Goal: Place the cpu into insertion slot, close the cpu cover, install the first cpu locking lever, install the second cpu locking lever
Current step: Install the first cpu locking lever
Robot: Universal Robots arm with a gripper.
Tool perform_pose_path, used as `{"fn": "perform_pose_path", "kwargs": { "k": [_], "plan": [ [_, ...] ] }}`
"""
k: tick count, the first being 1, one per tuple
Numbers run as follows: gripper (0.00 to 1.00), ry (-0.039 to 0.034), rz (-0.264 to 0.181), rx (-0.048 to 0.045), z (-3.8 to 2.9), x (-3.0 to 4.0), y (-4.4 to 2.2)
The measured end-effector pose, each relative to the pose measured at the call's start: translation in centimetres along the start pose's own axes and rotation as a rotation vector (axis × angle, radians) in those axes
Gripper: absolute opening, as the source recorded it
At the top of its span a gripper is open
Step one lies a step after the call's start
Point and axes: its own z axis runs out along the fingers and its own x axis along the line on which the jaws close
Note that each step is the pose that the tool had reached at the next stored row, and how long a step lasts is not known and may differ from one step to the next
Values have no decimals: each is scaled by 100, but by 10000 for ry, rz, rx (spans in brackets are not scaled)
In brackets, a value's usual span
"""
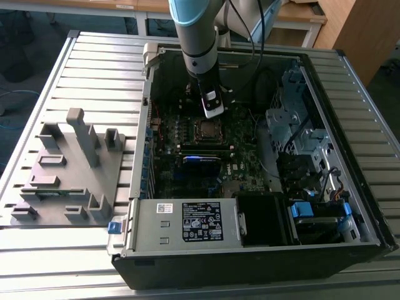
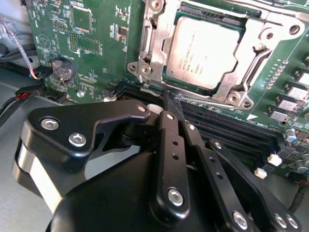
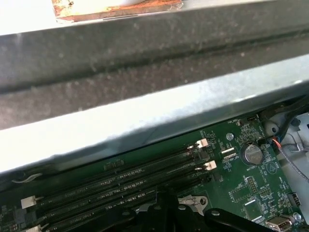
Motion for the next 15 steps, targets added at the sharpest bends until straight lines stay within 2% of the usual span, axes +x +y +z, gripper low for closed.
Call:
{"fn": "perform_pose_path", "kwargs": {
  "k": [9,15],
  "plan": [
    [10,-23,-20,66,1,0,0],
    [10,-62,-30,59,12,3,-4]
  ]
}}
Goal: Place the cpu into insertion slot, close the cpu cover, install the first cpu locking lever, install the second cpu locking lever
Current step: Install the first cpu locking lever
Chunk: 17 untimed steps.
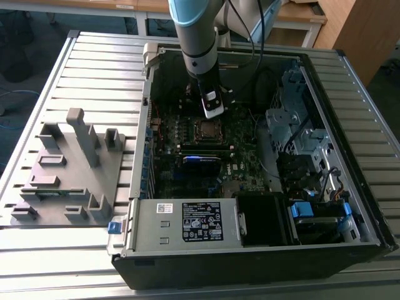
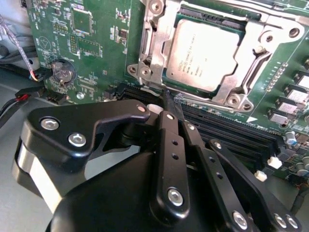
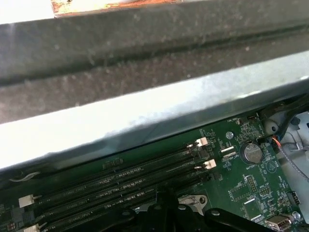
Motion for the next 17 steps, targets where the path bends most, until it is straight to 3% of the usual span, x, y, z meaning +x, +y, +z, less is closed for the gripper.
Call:
{"fn": "perform_pose_path", "kwargs": {
  "k": [17],
  "plan": [
    [10,-55,-11,-23,23,2,-16]
  ]
}}
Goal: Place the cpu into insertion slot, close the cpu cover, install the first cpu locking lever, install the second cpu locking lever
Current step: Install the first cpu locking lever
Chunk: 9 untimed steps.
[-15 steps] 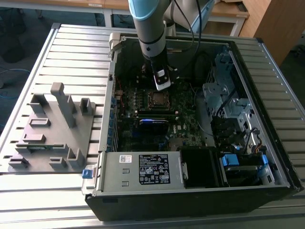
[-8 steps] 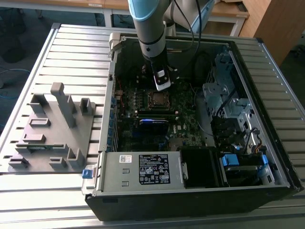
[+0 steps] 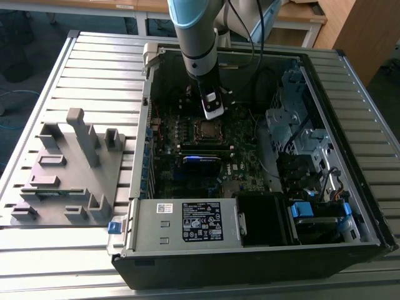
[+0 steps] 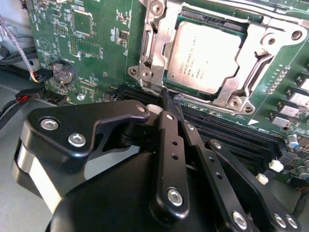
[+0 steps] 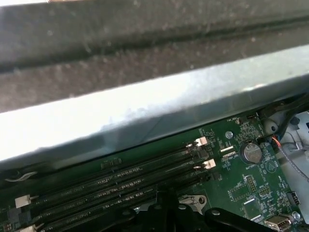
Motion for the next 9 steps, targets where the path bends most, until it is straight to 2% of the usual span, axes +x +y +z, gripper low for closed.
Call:
{"fn": "perform_pose_path", "kwargs": {
  "k": [6,9],
  "plan": [
    [10,3,4,-20,5,-2,-10],
    [10,63,66,-227,5,-2,-10]
  ]
}}
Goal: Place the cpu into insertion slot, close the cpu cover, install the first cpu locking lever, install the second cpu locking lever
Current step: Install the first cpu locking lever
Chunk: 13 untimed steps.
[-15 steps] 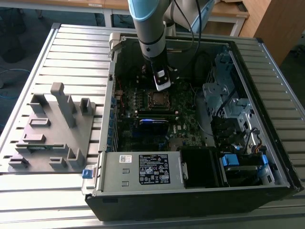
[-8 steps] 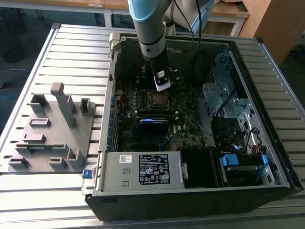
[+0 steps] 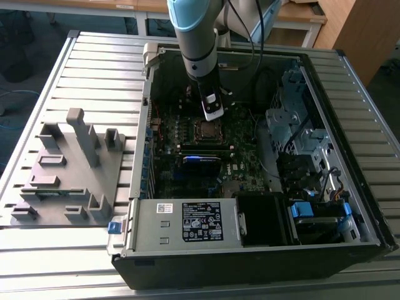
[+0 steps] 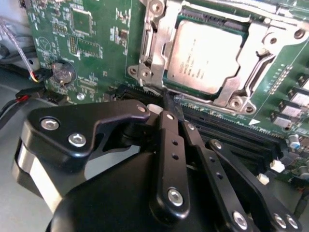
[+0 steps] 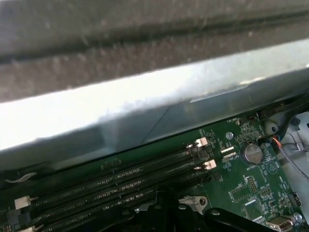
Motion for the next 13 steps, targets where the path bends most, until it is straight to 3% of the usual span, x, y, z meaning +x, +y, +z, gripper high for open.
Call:
{"fn": "perform_pose_path", "kwargs": {
  "k": [2,6,13],
  "plan": [
    [10,16,17,-55,0,1,1],
    [10,20,20,-67,-13,-2,5],
    [10,19,19,-66,-119,-24,38]
  ]
}}
